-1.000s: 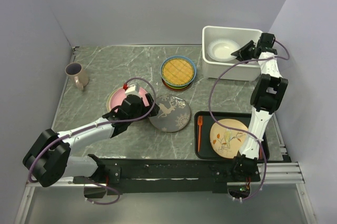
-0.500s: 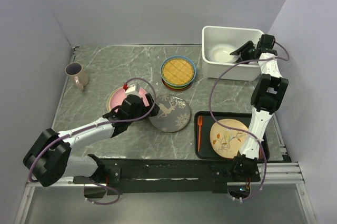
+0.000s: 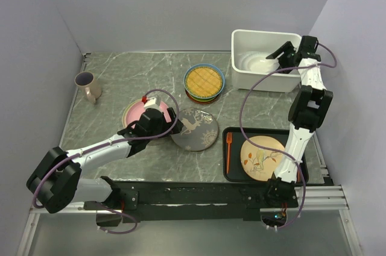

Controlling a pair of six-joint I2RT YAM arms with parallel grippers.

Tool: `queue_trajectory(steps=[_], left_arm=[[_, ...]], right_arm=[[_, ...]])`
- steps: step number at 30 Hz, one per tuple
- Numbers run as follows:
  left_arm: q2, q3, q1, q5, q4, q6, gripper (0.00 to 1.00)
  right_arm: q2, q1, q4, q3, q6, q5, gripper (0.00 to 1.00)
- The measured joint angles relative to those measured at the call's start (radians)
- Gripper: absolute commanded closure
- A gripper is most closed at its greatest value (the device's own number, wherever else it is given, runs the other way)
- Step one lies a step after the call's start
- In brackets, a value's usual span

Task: Place the plates into the plastic bin on the countertop
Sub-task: Place the plate in the plastic bin.

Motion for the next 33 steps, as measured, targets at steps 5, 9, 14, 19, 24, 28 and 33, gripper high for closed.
queue_trajectory(steps=[5, 9, 14, 19, 24, 28, 33], left_arm=[[0.000, 0.000, 0.000, 0.002, -0.019, -0.004, 0.02], [0.000, 0.000, 0.000, 0.008, -0.024, -0.014, 0.02], [0.000, -0.023, 0.000, 0.023, -0.011, -0.056, 0.02], [0.001, -0.054, 0.002, 0.027, -0.006, -0.098, 0.04], [0.003, -0.055, 0.000, 0.019, -0.006, -0.123, 0.04], [-0.017, -0.056, -0.006, -0.010, -0.023, -0.140, 0.03], [-0.122, -0.057, -0.010, -0.044, -0.075, -0.142, 0.03]], right_arm=[[-0.049, 0.000, -0.012, 0.000, -0.018, 0.057, 0.17], [-0.076, 0.000, -0.024, 0.000, -0.034, 0.101, 0.16], [-0.117, 0.001, -0.033, -0.021, -0.042, 0.142, 0.14], [-0.188, 0.006, -0.030, -0.074, -0.042, 0.162, 0.13], [-0.287, 0.018, -0.001, -0.115, -0.041, 0.164, 0.13], [-0.378, 0.046, 0.016, -0.124, -0.041, 0.163, 0.13], [-0.474, 0.110, 0.035, -0.140, -0.043, 0.156, 0.13]])
